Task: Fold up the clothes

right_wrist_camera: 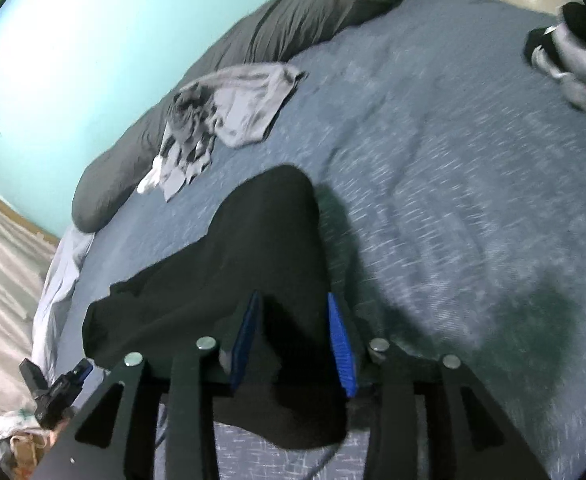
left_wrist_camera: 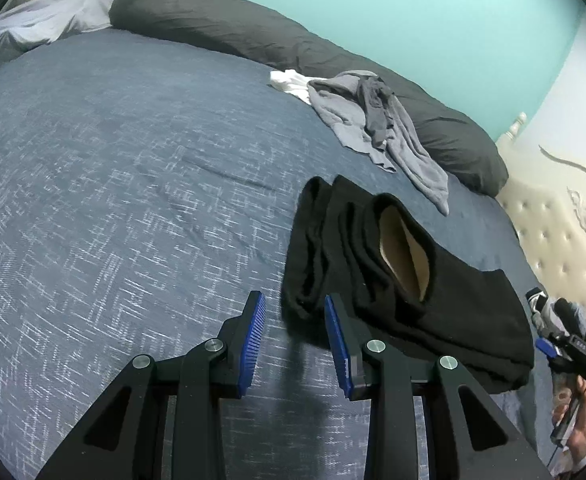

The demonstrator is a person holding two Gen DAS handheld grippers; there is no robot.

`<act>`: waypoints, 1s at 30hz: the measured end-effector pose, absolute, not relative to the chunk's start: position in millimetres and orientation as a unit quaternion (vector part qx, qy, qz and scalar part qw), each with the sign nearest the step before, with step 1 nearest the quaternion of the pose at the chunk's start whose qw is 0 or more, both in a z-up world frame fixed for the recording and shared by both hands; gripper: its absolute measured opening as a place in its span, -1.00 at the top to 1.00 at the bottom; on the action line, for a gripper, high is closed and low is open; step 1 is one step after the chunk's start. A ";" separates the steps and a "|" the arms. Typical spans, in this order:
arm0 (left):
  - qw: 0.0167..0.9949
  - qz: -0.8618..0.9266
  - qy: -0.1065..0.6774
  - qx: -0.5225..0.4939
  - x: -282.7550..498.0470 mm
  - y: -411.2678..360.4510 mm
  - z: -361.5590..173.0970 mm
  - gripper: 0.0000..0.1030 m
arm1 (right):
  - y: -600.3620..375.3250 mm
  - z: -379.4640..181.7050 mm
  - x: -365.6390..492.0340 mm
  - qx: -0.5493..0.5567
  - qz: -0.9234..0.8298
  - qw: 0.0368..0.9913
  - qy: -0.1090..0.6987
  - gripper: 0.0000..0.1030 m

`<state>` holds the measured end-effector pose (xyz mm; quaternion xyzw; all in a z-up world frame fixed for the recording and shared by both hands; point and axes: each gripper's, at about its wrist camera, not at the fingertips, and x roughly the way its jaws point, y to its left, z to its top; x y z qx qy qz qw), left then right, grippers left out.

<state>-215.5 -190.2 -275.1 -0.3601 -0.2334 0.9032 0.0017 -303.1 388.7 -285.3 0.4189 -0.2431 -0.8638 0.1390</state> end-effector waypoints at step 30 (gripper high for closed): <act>0.073 0.892 -0.214 -0.391 -278.8 -141.8 -228.1 0.21 | 321.1 -331.3 -266.5 0.401 -0.830 0.202 -0.331 -0.03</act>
